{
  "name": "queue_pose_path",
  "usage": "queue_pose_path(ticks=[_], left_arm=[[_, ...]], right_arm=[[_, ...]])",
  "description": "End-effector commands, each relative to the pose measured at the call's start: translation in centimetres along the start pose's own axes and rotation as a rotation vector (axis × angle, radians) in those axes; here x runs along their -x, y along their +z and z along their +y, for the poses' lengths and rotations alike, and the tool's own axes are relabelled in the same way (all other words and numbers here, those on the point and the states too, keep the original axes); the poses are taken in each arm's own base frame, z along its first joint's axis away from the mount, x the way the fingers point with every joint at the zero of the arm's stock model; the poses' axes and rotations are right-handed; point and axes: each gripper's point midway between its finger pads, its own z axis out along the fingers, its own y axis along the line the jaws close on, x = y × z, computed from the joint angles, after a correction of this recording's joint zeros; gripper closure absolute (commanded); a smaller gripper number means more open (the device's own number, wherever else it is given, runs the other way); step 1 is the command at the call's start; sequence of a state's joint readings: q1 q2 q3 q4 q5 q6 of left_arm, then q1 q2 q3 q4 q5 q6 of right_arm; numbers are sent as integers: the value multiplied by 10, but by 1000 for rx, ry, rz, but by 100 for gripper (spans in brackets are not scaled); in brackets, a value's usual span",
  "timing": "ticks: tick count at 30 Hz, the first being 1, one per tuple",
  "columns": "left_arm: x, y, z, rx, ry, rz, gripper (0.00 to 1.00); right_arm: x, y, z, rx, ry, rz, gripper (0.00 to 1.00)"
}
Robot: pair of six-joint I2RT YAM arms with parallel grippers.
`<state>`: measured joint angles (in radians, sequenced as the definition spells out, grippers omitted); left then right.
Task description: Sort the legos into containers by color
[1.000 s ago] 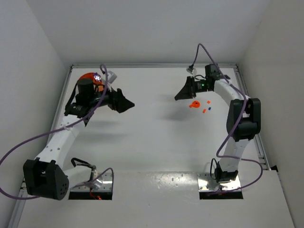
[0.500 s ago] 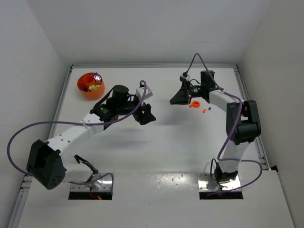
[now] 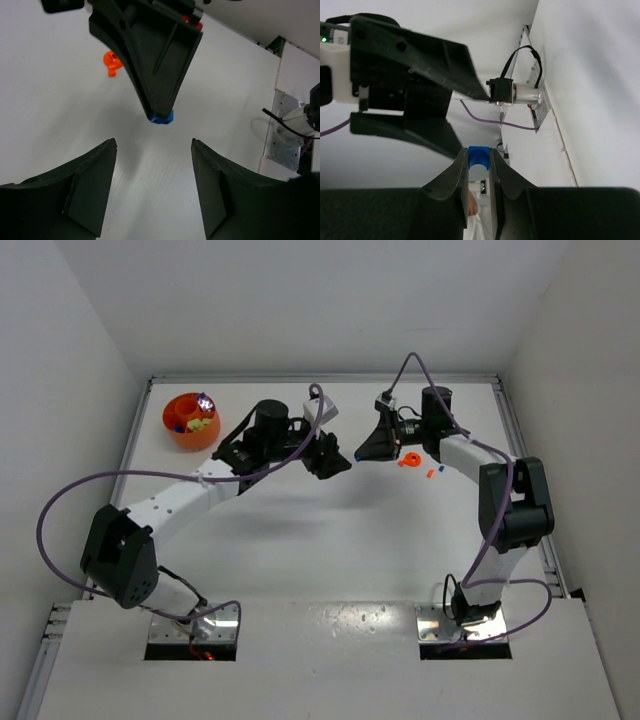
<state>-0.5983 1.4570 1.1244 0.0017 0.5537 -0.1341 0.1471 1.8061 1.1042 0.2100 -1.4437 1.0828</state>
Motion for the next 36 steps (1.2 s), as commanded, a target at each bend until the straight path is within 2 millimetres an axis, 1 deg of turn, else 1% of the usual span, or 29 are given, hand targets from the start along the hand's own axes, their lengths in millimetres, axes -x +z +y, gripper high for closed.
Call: queue_pose_path(ticks=[1,2,4,5,7,10,11,13,15,16,18,19,20,21,22,23,24,27,29,35,36], left_arm=[[35,7,-29,-102,49,-85,33],[37,9,-28,-102,49,-85,33],[33,11,-38,-131,59,-73,36],[30,13,-37,-139,69,-65,36],[23,17,-50,-167,87,-41,37],[20,20,-42,-133,81,-35,37],[18,20,-40,-119,76,-28,37],[21,20,-32,-77,98,-31,37],[16,22,-26,-48,88,-15,37],[20,22,-25,-40,92,-23,38],[21,22,-23,-29,101,-24,38],[17,25,-19,-16,97,-16,40],[22,24,-20,-16,101,-24,41],[22,24,-17,-4,101,-25,42],[21,26,-21,-13,103,-23,44],[21,26,-21,-13,103,-23,44],[26,25,-22,-13,108,-32,46],[26,25,-24,-22,108,-31,48],[26,25,-24,-22,108,-31,52],[23,25,-25,-31,113,-23,61],[23,25,-25,-31,113,-23,64]], right_arm=[[-4,2,13,9,-45,8,93],[-4,2,13,9,-45,8,93],[-3,2,13,9,-42,7,93],[-1,2,16,10,-53,7,93],[-1,2,19,17,-62,15,93],[0,2,22,18,-71,15,93],[-2,1,26,23,-80,22,93],[-4,1,26,23,-81,22,93],[-6,4,27,24,-81,31,93],[-7,4,26,24,-72,32,93],[-8,4,27,29,-72,39,93],[-8,4,27,29,-72,39,93],[-8,4,27,29,-72,39,93],[-10,6,28,30,-72,48,93],[-11,6,31,31,-81,48,93],[-11,6,31,31,-81,48,93],[-11,6,31,31,-81,48,93],[-11,6,31,31,-81,48,93],[-10,6,27,30,-71,49,93],[-12,9,27,31,-71,58,93],[-13,9,28,36,-71,65,93]])
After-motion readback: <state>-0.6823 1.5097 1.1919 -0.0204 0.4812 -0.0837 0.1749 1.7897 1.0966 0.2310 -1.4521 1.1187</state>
